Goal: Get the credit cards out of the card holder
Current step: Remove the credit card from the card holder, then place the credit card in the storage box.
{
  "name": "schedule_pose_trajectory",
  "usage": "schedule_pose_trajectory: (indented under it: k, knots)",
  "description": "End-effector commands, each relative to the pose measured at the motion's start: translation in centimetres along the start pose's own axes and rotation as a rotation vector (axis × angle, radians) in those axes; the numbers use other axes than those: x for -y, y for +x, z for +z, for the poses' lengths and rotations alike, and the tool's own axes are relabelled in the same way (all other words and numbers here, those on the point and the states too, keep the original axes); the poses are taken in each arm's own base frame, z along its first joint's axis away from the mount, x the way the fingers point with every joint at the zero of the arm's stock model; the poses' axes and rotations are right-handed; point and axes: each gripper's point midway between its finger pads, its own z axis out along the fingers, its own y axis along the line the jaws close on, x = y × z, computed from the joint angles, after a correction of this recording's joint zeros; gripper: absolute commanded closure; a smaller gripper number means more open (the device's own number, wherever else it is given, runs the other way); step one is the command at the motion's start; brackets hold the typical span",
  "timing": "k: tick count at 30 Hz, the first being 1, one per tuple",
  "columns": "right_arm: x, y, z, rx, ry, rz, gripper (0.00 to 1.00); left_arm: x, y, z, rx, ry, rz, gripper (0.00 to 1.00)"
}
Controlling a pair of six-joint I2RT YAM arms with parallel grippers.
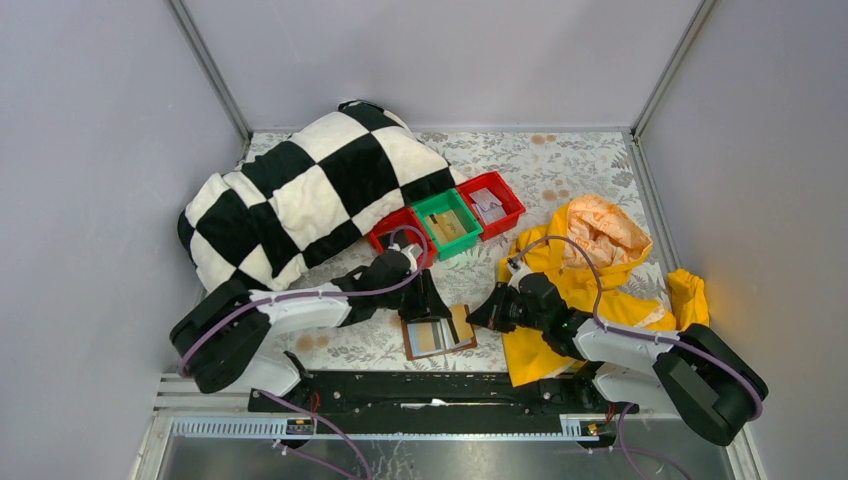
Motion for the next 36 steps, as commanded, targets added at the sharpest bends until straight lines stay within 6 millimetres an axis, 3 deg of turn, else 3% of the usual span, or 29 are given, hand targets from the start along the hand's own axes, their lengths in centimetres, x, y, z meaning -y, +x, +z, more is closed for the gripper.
schedule_pose_trajectory:
  k: [1, 28, 33, 36]
  knots:
    - [-2.1, -1.1, 0.1, 0.021, -0.065, -0.008, 1.0, 1.6, -0.6, 1.0, 0.005, 0.093, -0.008, 0.55]
    - [-3.3, -0.3, 0.8, -0.044, -0.134, 0.008, 1.0, -0.8, 0.3, 3.6, -0.071, 0.013, -0.039, 0.57]
    - [-3.2, 0.1, 1.2, -0.07, -0.143, 0.016, 0.88, -0.9, 0.4, 3.6, -0.072, 0.016, -0.042, 0.57]
    - [-3.2, 0.2, 1.4, -0.08, -0.146, 0.016, 0.86, -1.0, 0.3, 3.6, -0.069, 0.014, -0.044, 0.57]
